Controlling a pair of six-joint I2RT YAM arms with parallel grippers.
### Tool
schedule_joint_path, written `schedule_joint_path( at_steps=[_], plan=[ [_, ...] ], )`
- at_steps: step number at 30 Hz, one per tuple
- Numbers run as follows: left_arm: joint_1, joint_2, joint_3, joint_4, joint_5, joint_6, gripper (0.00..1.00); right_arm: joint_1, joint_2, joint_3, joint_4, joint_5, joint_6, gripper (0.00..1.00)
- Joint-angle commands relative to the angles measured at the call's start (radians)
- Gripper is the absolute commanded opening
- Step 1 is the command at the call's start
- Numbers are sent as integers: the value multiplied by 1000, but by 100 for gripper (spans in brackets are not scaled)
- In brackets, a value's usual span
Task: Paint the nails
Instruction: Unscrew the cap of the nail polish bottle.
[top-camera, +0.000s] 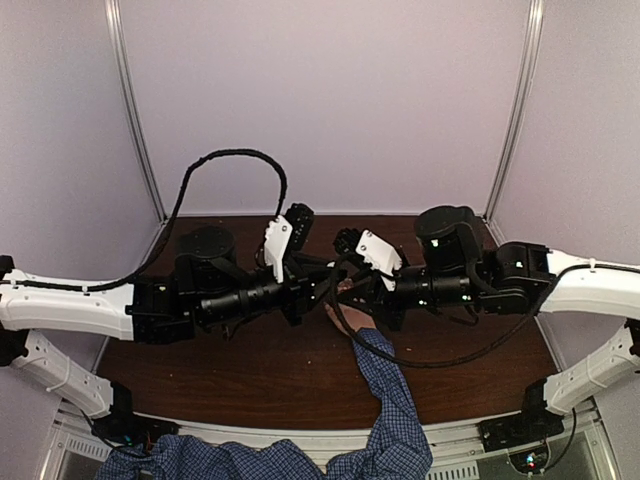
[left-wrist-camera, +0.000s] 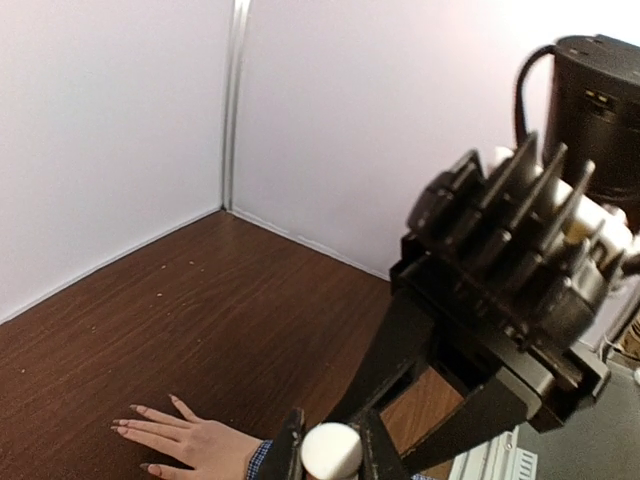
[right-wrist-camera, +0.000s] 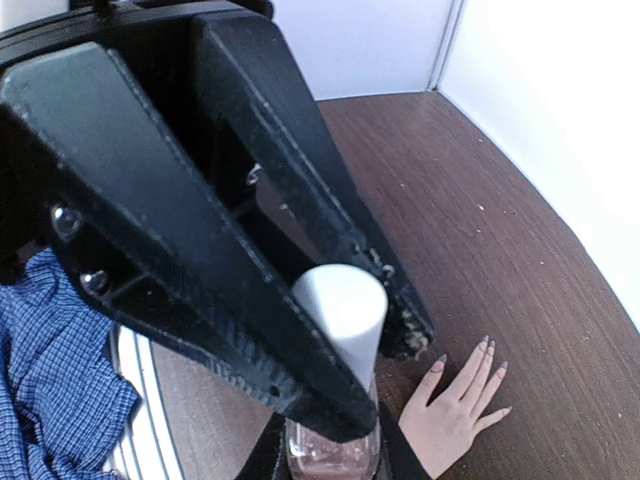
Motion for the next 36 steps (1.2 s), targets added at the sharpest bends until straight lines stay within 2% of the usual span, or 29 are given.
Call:
schedule_joint_path(
  at_steps=[1,8,20,25,29,31,36],
  plan=[
    [-14,44,37,49,-221,-89,0,0,41,49,32,176,30,0],
    [-19,106,63,-1,-325,-172,0,0,71,57,31,289,48,0],
    [-19,87,65,-11,-326,-149,2,-2,59,29,40,238,48,0],
    [-18,53,45,-5,-302,-120,21,-4,27,-11,58,218,54,0],
    [-18,25,14,48,-247,-72,50,-6,11,-32,61,195,58,0],
    [-14,5,-4,83,-203,-35,58,-6,7,-41,57,175,61,0],
    [-1,-64,-26,82,-31,64,67,-9,-27,-76,70,88,57,0]
  ],
)
